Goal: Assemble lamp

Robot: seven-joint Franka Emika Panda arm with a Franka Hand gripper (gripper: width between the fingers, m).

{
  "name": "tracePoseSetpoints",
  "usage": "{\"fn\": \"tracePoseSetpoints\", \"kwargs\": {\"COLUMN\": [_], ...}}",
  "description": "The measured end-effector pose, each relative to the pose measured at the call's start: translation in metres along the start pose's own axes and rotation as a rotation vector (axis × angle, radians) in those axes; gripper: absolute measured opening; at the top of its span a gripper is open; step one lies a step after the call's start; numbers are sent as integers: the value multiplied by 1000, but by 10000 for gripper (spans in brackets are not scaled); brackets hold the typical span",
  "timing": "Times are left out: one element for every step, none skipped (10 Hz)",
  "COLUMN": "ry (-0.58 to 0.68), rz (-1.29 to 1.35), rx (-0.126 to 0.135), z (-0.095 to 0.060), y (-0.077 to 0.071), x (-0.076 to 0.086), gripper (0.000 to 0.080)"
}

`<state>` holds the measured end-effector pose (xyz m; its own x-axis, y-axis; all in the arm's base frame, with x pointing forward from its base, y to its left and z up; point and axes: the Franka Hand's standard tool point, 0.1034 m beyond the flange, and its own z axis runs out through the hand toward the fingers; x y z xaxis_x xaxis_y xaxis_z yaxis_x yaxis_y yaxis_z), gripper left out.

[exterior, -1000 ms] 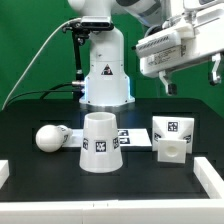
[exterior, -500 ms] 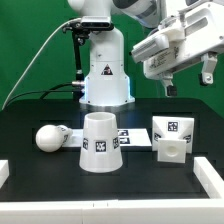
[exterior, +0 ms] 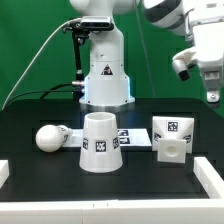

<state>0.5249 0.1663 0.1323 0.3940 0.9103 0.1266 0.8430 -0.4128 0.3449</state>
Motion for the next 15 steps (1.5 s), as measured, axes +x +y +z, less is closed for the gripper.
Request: {"fn": "tracePoseSetpoints", "kwargs": {"ry": [-42,-40,-42,-44,-45,-45,-47,-53,-64,-86,-122,-143,-117,-121,-124], "rz": [110,204,280,342,369,460,530,660,774,859,1040,1145,1164,1245,1313], "rx": [32,35,36,35,35,36,36,43,53,71,94,115,93,92,88], "z": [-3,-4,-3,-3,-3,-3,-2,1,6,10,14,18,20,20,20], "y": [14,19,17,16,16,16,16,19,22,21,17,21,23,21,21], "x": [-5,-8,-8,-7,-8,-8,-8,-15,-23,-30,-36,-43,-42,-41,-41], "gripper": [699,699,699,699,699,699,699,699,699,699,699,699,699,699,699]}}
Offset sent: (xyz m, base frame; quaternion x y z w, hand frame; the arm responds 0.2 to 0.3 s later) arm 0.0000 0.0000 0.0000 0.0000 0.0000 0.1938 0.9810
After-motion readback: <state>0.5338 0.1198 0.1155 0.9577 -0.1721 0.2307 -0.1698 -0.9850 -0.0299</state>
